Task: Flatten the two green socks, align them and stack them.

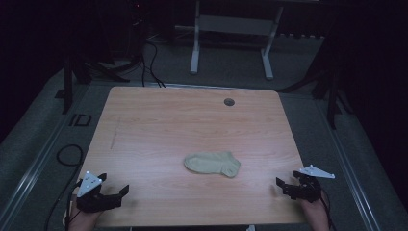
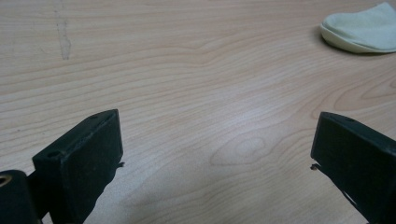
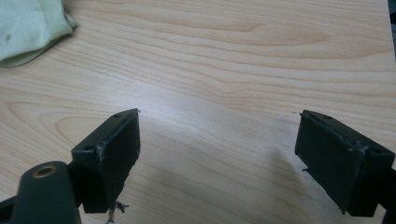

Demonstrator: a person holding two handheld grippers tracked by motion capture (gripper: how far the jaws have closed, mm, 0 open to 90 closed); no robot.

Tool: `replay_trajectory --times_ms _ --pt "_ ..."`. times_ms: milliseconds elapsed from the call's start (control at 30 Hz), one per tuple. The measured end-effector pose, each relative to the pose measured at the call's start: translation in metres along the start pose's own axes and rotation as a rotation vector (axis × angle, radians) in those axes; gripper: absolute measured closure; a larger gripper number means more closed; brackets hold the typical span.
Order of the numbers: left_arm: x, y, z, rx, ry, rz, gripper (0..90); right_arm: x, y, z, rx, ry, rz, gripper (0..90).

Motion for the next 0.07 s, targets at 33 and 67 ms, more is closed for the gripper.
replay_trajectory --times_ms 33,67 --pt "-0.0013 0.0 -0.0012 -0.008 0.002 0.007 2.4 0.0 0.0001 -0.0001 -0.001 0.001 0.001 14.1" --pt "-0.0022 0.0001 -0.0022 -0.016 0.004 0.011 2.4 0.0 0.0004 0.0001 -0.002 0.002 0.001 14.1"
Point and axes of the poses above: each handheld gripper's, and its own axes: x roughly forward along the jaws, y roughly out of its top, z roughly to its right, the point moved 2 cm from there along x, roughly forward along the jaws, and after that the axes turned 1 degree about z, right-handed, at the moved point
